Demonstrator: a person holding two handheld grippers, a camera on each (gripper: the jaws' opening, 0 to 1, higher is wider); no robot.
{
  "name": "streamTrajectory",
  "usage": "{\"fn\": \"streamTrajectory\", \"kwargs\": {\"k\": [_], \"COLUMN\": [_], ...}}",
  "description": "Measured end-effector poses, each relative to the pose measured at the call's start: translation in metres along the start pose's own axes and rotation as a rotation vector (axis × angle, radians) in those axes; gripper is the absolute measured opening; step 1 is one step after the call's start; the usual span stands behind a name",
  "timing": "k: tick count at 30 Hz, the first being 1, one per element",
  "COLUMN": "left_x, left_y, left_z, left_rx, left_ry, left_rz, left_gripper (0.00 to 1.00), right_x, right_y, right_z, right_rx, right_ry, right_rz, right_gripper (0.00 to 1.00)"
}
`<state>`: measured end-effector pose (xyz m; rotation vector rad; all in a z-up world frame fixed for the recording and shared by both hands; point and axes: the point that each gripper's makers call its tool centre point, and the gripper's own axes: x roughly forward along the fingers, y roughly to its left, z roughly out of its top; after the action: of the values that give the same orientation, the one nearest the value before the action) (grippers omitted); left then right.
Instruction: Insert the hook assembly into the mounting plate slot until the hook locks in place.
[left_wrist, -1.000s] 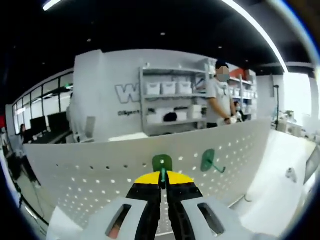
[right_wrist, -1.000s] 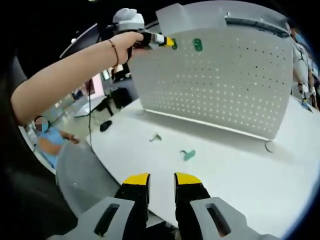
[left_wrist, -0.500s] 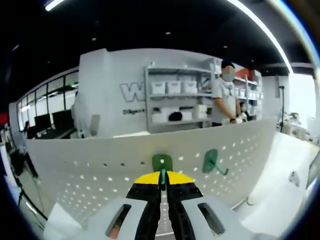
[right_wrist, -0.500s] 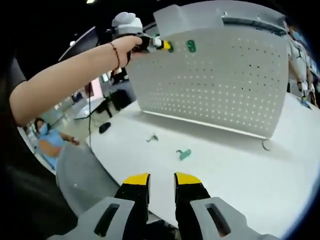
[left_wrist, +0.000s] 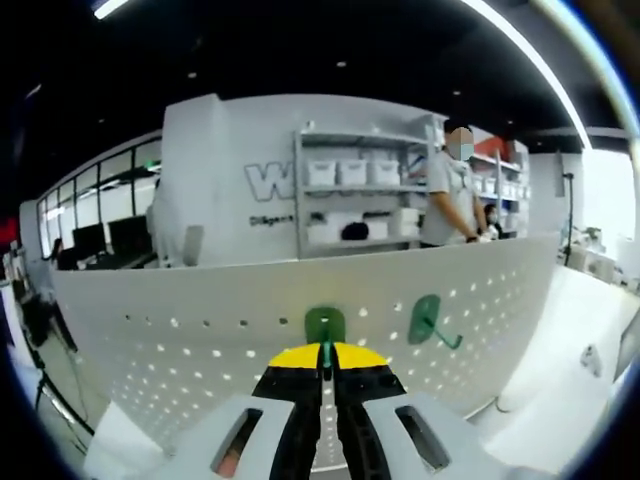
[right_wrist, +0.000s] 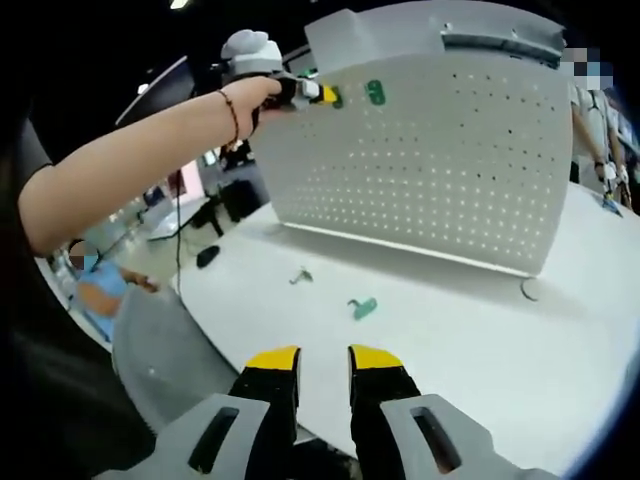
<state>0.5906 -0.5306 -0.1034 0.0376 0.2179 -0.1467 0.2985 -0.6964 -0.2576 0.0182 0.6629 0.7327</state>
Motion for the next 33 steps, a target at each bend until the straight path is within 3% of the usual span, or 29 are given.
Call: {"fn": "streamTrajectory", "kwargs": {"k": [6, 11, 21, 33], "left_x": [0.0009, 0.0019, 0.0005, 0.0049], "left_y": [0.0010, -0.0017, 0.0018, 0.0031], "left_z": [-0.0002, 0.0004, 0.0066, 0.0041], "left_rx": [-0.033, -0.006, -0.099, -0.090], "left_ry": [0.008, -0.003, -0.048, -0.046], "left_rz": [-0.003, 0.023, 0.031, 0.048], "left_gripper": [0.03, 0.03, 0.02, 0.02], "right_x": [0.0015, 0.0014, -0.0028, -0.0015], "right_y": [0.0001, 0.0005, -0.0064, -0.0050], "right_z": [-0.0009, -0.0010, -0.0040, -0.0030], "right_rx": [0.003, 0.004, 0.015, 0.011], "right_ry": [0.002, 0.000, -0.001, -0.004], "right_rz": [0.006, 0.010, -0.003, 0.004], "right_gripper": [0.17, 0.17, 0.17, 0.17]}}
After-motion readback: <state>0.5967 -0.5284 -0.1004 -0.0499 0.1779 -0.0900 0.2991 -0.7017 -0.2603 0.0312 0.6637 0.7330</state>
